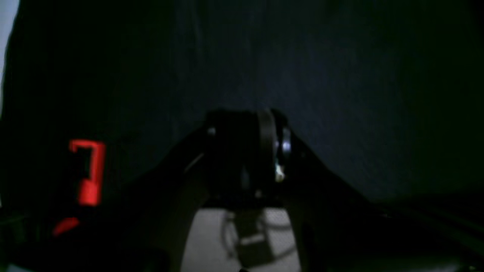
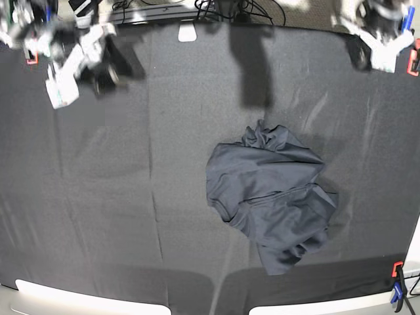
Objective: Layout the t-shirt on the table in an organized manner, then fold the t-shirt properly
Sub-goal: 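Reach the right gripper down to the crumpled navy t-shirt and grasp it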
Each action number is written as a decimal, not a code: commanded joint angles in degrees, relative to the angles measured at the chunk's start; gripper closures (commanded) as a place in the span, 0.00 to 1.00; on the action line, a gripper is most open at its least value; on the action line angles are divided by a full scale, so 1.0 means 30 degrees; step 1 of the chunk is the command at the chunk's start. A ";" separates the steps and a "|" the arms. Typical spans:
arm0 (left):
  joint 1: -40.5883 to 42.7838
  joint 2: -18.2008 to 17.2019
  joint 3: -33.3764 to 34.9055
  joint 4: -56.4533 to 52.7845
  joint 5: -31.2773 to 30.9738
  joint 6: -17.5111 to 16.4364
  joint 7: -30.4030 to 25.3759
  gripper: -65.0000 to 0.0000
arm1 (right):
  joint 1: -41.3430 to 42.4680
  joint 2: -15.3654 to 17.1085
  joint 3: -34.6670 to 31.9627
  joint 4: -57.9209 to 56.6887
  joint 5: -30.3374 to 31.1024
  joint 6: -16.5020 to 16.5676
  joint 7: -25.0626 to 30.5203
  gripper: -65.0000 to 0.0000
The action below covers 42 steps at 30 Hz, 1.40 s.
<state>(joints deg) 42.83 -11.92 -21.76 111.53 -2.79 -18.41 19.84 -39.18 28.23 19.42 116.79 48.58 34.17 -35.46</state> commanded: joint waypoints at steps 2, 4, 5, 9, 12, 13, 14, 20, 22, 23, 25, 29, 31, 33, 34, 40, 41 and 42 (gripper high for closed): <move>-0.0073 -0.0175 -0.0095 0.0321 -0.0073 0.0066 -0.0328 0.82 | 0.1086 -0.0233 0.0124 0.0321 0.0357 0.0138 0.0364 0.59; -0.0124 -0.0168 -0.0087 0.0321 -0.0080 0.0058 -0.0503 0.82 | 0.2273 -0.0780 0.0124 0.0321 0.0306 0.0131 -0.0233 0.59; -0.0102 -0.0175 -0.0087 0.0321 -0.0080 0.0058 -0.0546 0.82 | 0.2929 -0.1115 0.0124 0.0313 0.0299 0.0124 -0.0714 0.59; -0.0095 -0.0175 -0.0087 0.0321 -0.0073 0.0058 -0.0554 0.82 | 0.5370 -0.2601 0.0015 0.0313 -0.0845 -0.0219 -0.2127 0.59; -0.0095 -0.0168 -0.0095 0.0321 -0.0073 0.0058 -0.0554 0.82 | 0.6878 -0.3264 -0.0765 0.0306 -0.2404 -0.1100 -0.2120 0.59; -0.0102 -0.0175 -0.0087 0.0321 -0.0073 0.0058 -0.0554 0.82 | 0.7351 -0.3424 -0.1224 0.0277 -0.3024 -0.1311 -0.2098 0.59; -0.0095 -0.0168 -0.0087 0.0321 -0.0073 0.0058 -0.0554 0.82 | 0.7781 -0.3592 -0.1734 0.0277 -0.3745 -0.1668 -0.2040 0.59; -0.0095 -0.0168 -0.0087 0.0321 -0.0073 0.0058 -0.0554 0.82 | 1.0083 -0.4787 -0.5180 -0.0058 -0.8167 -0.4160 -0.0933 0.59; -0.0095 -0.0168 -0.0087 0.0321 -0.0066 0.0058 -0.0554 0.82 | 1.1103 -0.5355 -0.6084 -0.1042 -0.8859 -0.4590 -0.0918 0.59; -0.0095 -0.0168 -0.0087 0.0321 -0.0066 0.0058 -0.0554 0.82 | 1.1701 -0.5676 -0.6411 -0.1851 -0.9129 -0.4619 -0.0911 0.59; -0.0095 -0.0168 -0.0095 0.0321 -0.0066 0.0058 -0.0554 0.82 | 1.3151 -0.6331 -0.6878 -0.3861 -0.9471 -0.4612 -0.0962 0.59; -0.0109 -0.0175 -0.0095 0.0321 -0.0066 0.0058 -0.0648 0.82 | 1.6589 -0.7643 -0.7125 -0.8342 -0.9792 -0.4605 -0.1851 0.59; -0.0102 -0.0168 -0.0095 0.0321 -0.0058 0.0066 -0.1064 0.82 | 1.8367 -0.8247 -0.7125 -1.0666 -0.9799 -0.4605 -0.2841 0.59; -0.0117 -0.0175 -0.0095 0.0321 -0.0066 0.0066 -0.1377 0.82 | 2.0108 -0.8823 -0.7125 -1.3027 -1.0207 -0.4597 -0.3774 0.59; -0.0131 -0.0175 -0.0095 0.0321 -0.0066 0.0066 -0.1494 0.82 | 2.0917 -0.9122 -0.7125 -1.4171 -1.0739 -0.4597 -0.4087 0.59; -0.0648 -0.0168 -0.0095 0.0321 0.0153 0.0066 -0.1457 0.82 | 2.4421 -1.0229 -0.7125 -1.9686 -1.3078 -0.4597 -0.5632 0.59; -0.0692 -0.0175 -0.0095 0.0321 0.0146 0.0066 -0.1450 0.82 | 2.4727 -1.0331 -0.7125 -2.0342 -1.3092 -0.4597 -0.5632 0.59; -0.0743 -0.0175 -0.0095 0.0321 0.0138 0.0073 -0.1472 0.82 | 2.4968 -1.0397 -0.7125 -2.0910 -1.3085 -0.4597 -0.5617 0.59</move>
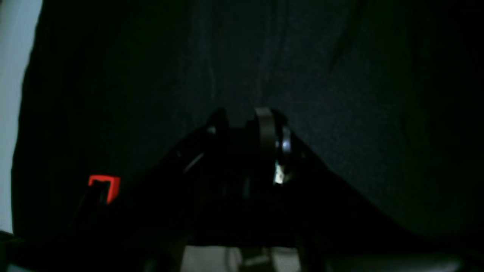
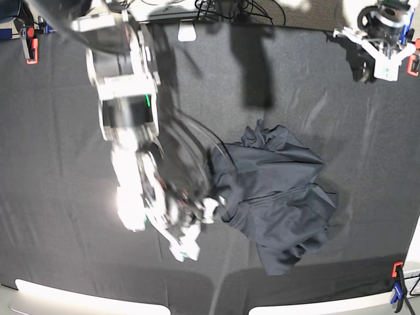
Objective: Layout the t-shirt on the table in an organized manner, then fold the t-shirt properly
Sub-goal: 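Reach the right gripper down to the crumpled navy t-shirt and grasp it, then drag the grasped t-shirt with the right gripper toward the right arm's side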
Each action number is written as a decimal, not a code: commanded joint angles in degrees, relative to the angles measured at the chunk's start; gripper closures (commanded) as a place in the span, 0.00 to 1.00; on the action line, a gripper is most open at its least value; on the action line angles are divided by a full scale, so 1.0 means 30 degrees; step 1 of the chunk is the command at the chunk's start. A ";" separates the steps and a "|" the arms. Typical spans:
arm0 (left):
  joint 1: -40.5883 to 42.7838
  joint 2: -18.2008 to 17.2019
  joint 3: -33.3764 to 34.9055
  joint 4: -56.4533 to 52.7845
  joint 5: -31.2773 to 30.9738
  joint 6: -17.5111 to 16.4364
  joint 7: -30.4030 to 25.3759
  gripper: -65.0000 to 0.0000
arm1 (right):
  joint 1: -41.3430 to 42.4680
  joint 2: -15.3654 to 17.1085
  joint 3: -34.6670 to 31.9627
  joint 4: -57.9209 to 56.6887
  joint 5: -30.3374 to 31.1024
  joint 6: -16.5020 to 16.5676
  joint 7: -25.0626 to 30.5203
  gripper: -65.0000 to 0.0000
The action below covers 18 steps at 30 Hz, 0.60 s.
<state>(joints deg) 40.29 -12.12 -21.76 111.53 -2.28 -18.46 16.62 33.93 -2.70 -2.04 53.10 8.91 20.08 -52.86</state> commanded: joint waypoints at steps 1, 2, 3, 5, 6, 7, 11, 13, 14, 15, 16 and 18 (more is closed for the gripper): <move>0.0095 -0.0109 -0.0095 0.0321 -0.0029 0.0080 -0.0408 0.82 | 0.0780 -0.0160 0.0029 -0.0204 0.0138 0.0102 0.0182 0.59; 0.0095 -0.0102 -0.0095 0.0321 -0.0029 0.0080 -0.0408 0.82 | 0.0896 -0.0168 0.0029 -0.0612 0.0138 0.0102 0.0189 0.59; 0.0109 -0.0109 -0.0095 0.0321 -0.0029 0.0080 -0.0408 0.82 | 0.0954 -0.0168 0.0029 -0.0976 0.0138 0.0102 0.0182 0.59; 0.0109 -0.0102 -0.0095 0.0321 -0.0029 0.0080 -0.0408 0.82 | 0.0940 -0.0168 0.0029 -0.1610 0.0138 0.0102 0.0189 0.59; 0.0109 -0.0102 -0.0095 0.0321 -0.0029 0.0080 -0.0408 0.82 | 0.0940 -0.0168 0.0029 -0.1902 0.0146 0.0102 0.0226 0.59; 0.0109 -0.0102 -0.0095 0.0321 -0.0029 0.0080 -0.0408 0.82 | 0.0940 -0.0160 0.0029 -0.2171 0.0146 0.0102 0.0386 0.59; 0.0109 -0.0102 -0.0095 0.0321 -0.0029 0.0080 -0.0408 0.82 | 0.0933 -0.0226 0.0029 -0.2674 0.0153 0.0102 0.0969 0.60; 0.0109 -0.0102 -0.0095 0.0321 -0.0029 0.0087 -0.0408 0.82 | 0.0903 -0.0415 0.0029 -0.2674 0.0138 0.0102 0.0947 0.65; 0.0109 -0.0102 -0.0095 0.0321 -0.0029 0.0087 -0.0408 0.82 | 0.0889 -0.0495 0.0029 -0.2674 0.0138 0.0102 0.0874 0.69; 0.0109 -0.0102 -0.0095 0.0321 -0.0029 0.0080 -0.0408 0.82 | 0.0889 -0.0568 0.0029 -0.2674 0.0131 0.0102 0.0743 0.73; 0.0109 -0.0102 -0.0095 0.0321 -0.0022 0.0080 -0.0408 0.82 | 0.0882 -0.0707 0.0029 -0.2674 0.0007 0.0109 0.0663 0.78; 0.0117 -0.0102 -0.0095 0.0321 -0.0029 0.0080 -0.0408 0.82 | 0.0889 -0.0954 0.0029 -0.2674 -0.0729 0.0102 0.0685 0.90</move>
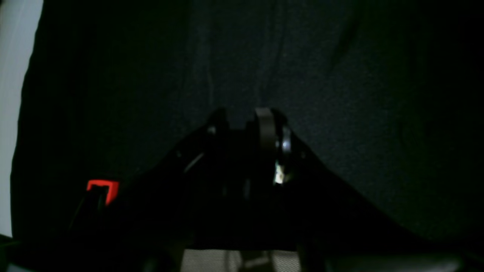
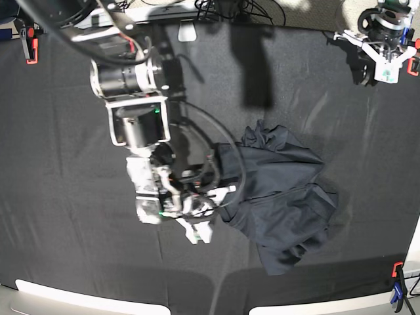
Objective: Layout the t-shirt on the table in an organized manner, then fold the t-shirt properly
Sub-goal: 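Drag the grasped t-shirt with the right gripper toward the right arm's side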
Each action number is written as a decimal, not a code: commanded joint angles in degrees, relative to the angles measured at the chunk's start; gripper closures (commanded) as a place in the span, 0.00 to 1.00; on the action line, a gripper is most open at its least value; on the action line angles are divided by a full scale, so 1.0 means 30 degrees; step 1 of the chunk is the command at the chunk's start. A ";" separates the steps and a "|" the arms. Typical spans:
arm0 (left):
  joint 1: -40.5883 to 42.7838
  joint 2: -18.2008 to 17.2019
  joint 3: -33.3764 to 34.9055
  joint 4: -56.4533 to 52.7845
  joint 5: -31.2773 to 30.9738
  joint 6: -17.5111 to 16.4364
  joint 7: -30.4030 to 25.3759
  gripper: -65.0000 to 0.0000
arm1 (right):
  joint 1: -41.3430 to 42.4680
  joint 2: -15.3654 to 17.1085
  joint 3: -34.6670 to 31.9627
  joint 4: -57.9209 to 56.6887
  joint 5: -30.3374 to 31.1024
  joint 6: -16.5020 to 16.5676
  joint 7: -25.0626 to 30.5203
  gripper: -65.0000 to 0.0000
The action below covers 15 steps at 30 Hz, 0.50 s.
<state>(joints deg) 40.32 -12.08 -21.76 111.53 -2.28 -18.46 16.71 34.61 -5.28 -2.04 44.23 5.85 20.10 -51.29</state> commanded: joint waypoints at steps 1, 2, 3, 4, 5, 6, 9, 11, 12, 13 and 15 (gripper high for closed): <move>0.0109 -0.0117 -0.0095 0.0321 -0.0029 0.0080 -0.0437 0.82 | 0.0663 -0.0211 0.0029 0.0284 -0.0211 0.0102 0.0255 0.96; 0.0109 -0.0117 -0.0095 0.0321 -0.0029 0.0080 -0.0437 0.82 | 0.0670 -0.0299 0.0029 0.0284 -0.0627 0.0095 0.0408 1.00; 0.0109 -0.0117 -0.0095 0.0321 -0.0029 0.0080 -0.0430 0.82 | 0.0678 -0.0313 0.0029 0.0284 -0.0867 0.0117 0.0474 1.00; 0.0117 -0.0117 -0.0095 0.0321 -0.0029 0.0080 -0.0430 0.82 | 0.0692 -0.0299 0.0029 0.0299 -0.0911 0.0182 0.0452 1.00; 0.0109 -0.0117 -0.0095 0.0321 -0.0022 0.0080 -0.0430 0.82 | 0.0685 -0.0240 0.0029 0.0379 -0.0911 0.0211 0.0386 1.00; 0.0109 -0.0117 -0.0095 0.0321 -0.0029 0.0080 -0.0430 0.82 | 0.0678 -0.0153 0.0051 0.0495 -0.0925 0.0248 0.0138 1.00; 0.0109 -0.0117 -0.0095 0.0321 -0.0029 0.0080 -0.0430 0.82 | 0.0678 0.0270 0.0051 0.0962 -0.1545 0.0342 -0.0933 1.00; 0.0109 -0.0117 -0.0095 0.0321 -0.0029 0.0080 -0.0437 0.82 | 0.0670 0.0809 0.0051 0.1253 -0.1967 0.0459 -0.1639 1.00; 0.0109 -0.0117 -0.0095 0.0321 -0.0029 0.0080 -0.0437 0.82 | 0.0663 0.1188 0.0051 0.1326 -0.1909 0.0809 -0.1938 1.00; 0.0109 -0.0117 -0.0095 0.0321 -0.0029 0.0080 -0.0437 0.82 | 0.0663 0.1617 0.0051 0.1355 -0.1712 0.1115 -0.2208 1.00; 0.0109 -0.0117 -0.0095 0.0321 -0.0022 0.0080 -0.0437 0.82 | 0.0612 0.2608 0.0058 0.1355 -0.1042 0.1413 -0.2878 1.00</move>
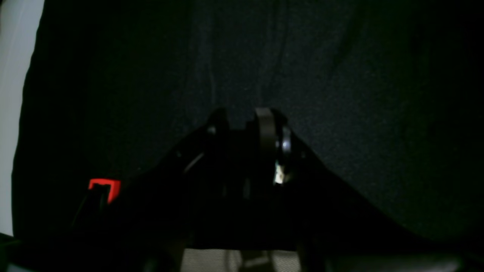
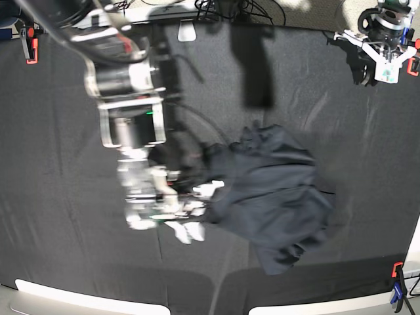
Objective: Layout the t-shirt on the table in an organized manner, then fold the t-shirt properly
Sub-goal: 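Drag the grasped t-shirt with the right gripper toward the right arm's side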
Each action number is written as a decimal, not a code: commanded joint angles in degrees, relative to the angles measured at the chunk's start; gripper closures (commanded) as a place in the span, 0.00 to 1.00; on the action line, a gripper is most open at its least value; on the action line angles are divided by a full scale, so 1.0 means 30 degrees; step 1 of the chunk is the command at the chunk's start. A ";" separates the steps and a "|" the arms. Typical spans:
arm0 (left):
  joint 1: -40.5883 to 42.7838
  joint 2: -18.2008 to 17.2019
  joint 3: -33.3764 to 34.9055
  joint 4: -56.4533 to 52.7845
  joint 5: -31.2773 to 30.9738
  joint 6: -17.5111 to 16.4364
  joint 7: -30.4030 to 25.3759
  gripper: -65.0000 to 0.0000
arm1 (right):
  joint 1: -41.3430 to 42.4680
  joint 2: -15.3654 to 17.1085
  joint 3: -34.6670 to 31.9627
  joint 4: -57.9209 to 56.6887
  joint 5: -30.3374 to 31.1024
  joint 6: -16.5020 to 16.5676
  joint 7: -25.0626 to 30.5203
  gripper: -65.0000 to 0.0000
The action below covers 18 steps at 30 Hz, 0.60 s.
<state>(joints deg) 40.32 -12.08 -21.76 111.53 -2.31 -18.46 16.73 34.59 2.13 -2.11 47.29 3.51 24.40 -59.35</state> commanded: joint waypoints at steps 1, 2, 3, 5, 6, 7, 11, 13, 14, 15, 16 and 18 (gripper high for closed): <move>0.0102 -0.0117 -0.0095 0.0321 -0.0015 0.0080 -0.0444 0.82 | 0.0561 0.0656 0.0095 0.0342 0.0051 0.0131 -0.0415 1.00; 0.0102 -0.0117 -0.0095 0.0321 -0.0022 0.0080 -0.0444 0.82 | 0.0466 0.1231 0.0109 0.0342 0.0291 0.0277 -0.0561 1.00; 0.0102 -0.0117 -0.0095 0.0321 -0.0022 0.0080 -0.0444 0.82 | 0.0364 0.1821 0.0109 0.0342 0.0576 0.0430 -0.0729 1.00; 0.0102 -0.0117 -0.0095 0.0321 -0.0022 0.0080 -0.0452 0.82 | 0.0146 0.2936 0.0109 0.0350 0.1122 0.0619 -0.1013 1.00; 0.0102 -0.0117 -0.0095 0.0321 -0.0022 0.0080 -0.0452 0.82 | 0.0022 0.3504 0.0109 0.0350 0.1421 0.0678 -0.1064 1.00; 0.0102 -0.0117 -0.0095 0.0321 -0.0022 0.0087 -0.0452 0.82 | -0.0124 0.4044 0.0109 0.0357 0.1639 0.0736 -0.1078 1.00; 0.0095 -0.0117 -0.0095 0.0321 -0.0022 0.0080 -0.0452 0.82 | -0.0801 0.6207 0.0109 0.0379 0.2390 0.0947 -0.1071 1.00; 0.0095 -0.0117 -0.0095 0.0321 -0.0022 0.0080 -0.0452 0.82 | -0.1144 0.7300 0.0153 0.0379 0.2747 0.1020 -0.0911 1.00; 0.0102 -0.0117 -0.0095 0.0321 -0.0029 0.0080 -0.0452 0.82 | -0.1341 0.7861 0.0262 0.0379 0.2987 0.1093 -0.0721 1.00; 0.0102 -0.0117 -0.0095 0.0321 -0.0022 0.0080 -0.0452 0.82 | -0.1472 0.8415 0.0415 0.0379 0.3147 0.1173 -0.0517 1.00; 0.0102 -0.0117 -0.0095 0.0321 -0.0022 0.0080 -0.0452 0.82 | -0.1632 0.8947 0.0648 0.0379 0.3264 0.1209 -0.0357 1.00; 0.0102 -0.0117 -0.0095 0.0321 -0.0029 0.0080 -0.0452 0.82 | -0.1756 1.0010 0.1333 0.0379 0.3614 0.1341 -0.0138 1.00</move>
<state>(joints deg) 40.32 -12.01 -21.76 111.53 -2.31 -18.46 16.73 27.92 30.76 1.58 47.88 15.84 28.73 -59.33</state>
